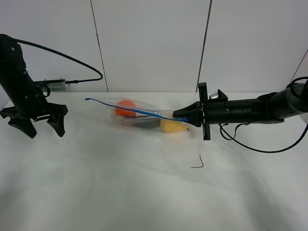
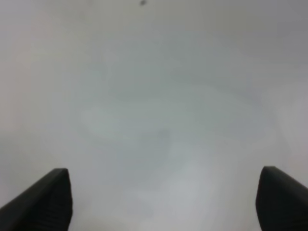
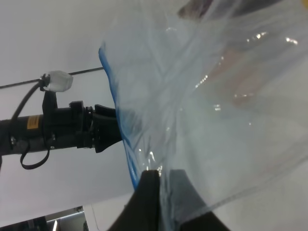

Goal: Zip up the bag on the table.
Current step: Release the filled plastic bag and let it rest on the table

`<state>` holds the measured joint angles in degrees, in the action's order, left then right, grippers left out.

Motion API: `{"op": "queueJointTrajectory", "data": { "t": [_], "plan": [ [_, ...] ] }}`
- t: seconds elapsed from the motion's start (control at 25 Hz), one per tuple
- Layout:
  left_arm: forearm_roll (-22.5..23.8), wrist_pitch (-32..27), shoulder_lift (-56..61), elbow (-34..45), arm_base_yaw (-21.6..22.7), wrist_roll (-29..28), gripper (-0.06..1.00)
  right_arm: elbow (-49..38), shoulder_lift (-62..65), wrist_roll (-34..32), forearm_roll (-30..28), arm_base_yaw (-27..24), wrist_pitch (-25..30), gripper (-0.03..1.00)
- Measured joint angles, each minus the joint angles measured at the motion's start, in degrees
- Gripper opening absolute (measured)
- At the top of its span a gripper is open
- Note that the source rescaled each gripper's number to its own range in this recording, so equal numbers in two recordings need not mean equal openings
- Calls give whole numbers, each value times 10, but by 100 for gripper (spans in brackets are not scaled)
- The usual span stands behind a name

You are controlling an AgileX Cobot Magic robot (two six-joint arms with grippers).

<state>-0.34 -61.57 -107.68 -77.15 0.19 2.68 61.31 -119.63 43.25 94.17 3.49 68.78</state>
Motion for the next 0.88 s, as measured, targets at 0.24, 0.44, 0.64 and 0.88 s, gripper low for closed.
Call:
{"op": "queueJointTrajectory", "data": {
  "t": [0.24, 0.44, 0.64, 0.88],
  "plan": [
    [3, -19, 0, 0, 9, -1, 100, 0, 0, 0, -6, 0, 0, 0],
    [3, -43, 0, 0, 21, -4, 100, 0, 0, 0, -6, 0, 0, 0],
    [3, -63, 26, 13, 21, -9, 100, 0, 0, 0, -6, 0, 0, 0],
    [6, -63, 148, 87, 21, -14, 100, 0, 0, 0, -6, 0, 0, 0]
  ]
}}
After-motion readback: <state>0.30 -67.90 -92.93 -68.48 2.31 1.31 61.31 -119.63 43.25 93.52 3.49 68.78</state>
